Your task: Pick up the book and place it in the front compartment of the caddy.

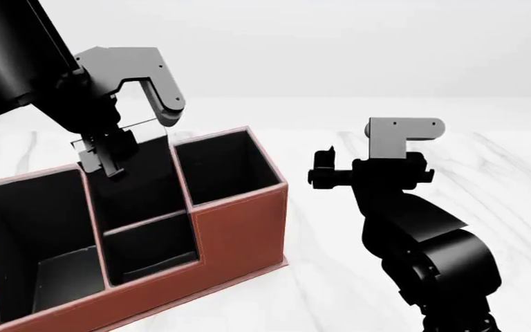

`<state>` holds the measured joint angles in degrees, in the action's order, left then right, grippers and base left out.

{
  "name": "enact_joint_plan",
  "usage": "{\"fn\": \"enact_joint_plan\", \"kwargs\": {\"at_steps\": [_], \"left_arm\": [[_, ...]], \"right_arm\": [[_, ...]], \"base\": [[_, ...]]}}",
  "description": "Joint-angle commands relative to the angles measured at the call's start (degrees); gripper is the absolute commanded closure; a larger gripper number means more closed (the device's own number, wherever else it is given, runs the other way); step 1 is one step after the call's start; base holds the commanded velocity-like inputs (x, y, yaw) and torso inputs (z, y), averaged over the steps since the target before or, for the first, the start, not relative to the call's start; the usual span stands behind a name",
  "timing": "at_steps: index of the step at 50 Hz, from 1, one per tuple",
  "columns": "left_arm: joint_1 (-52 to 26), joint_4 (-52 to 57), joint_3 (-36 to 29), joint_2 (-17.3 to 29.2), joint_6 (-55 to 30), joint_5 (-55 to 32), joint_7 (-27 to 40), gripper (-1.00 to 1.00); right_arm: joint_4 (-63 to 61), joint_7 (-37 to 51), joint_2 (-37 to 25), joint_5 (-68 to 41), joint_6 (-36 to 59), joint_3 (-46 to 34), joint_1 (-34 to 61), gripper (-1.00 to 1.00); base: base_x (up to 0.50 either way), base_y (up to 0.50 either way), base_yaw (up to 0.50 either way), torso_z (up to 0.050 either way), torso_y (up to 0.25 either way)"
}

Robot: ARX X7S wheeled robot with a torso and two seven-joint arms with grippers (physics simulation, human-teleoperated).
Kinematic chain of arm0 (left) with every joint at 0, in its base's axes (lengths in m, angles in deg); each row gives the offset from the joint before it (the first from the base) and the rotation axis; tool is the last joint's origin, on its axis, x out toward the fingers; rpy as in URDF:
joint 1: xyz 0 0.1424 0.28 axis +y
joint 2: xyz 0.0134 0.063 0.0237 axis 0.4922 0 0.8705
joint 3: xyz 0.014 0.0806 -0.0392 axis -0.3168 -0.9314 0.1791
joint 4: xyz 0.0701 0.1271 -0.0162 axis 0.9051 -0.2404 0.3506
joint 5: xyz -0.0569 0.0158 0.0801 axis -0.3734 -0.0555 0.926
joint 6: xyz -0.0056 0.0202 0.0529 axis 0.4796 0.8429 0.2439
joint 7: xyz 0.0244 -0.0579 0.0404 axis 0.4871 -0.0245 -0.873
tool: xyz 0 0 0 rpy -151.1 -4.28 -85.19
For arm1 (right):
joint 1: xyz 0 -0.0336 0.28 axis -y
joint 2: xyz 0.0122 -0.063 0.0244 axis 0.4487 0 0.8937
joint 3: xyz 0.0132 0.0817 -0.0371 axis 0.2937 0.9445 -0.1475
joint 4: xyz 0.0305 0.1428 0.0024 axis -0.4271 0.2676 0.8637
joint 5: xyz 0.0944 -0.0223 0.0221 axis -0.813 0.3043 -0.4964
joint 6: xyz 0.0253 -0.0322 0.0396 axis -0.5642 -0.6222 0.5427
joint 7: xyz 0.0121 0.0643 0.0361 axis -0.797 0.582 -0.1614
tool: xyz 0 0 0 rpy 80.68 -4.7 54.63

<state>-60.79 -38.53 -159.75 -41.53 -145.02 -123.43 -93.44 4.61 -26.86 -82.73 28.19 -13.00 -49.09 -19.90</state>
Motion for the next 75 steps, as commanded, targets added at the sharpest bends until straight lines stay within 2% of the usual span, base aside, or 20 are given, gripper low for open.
{"fn": "enact_joint_plan", "kwargs": {"at_steps": [1,30,75], "left_arm": [[0.71,-1.63,0.38,-0.03,0.81,1.64,0.75,1.00],[2.54,-3.63,0.29,-0.26,2.19,2.43,-0.44,1.00],[9.55,-15.69,-3.01,-4.48,12.03,8.59,-6.31,1.00]], "right_arm": [[1.14,-0.03,-0.07,0.01,-0.78,-0.22,0.06,-1.00],[1.10,0.52,-0.49,-0.74,-0.87,-0.35,0.31,-1.00],[3.90,0.35,-0.94,-1.01,-2.87,-0.99,0.61,-1.00]], "base": [[0.00,0.00,0.00,0.000,0.000],[0.00,0.00,0.00,0.000,0.001],[0.00,0.00,0.00,0.000,0.001]]}}
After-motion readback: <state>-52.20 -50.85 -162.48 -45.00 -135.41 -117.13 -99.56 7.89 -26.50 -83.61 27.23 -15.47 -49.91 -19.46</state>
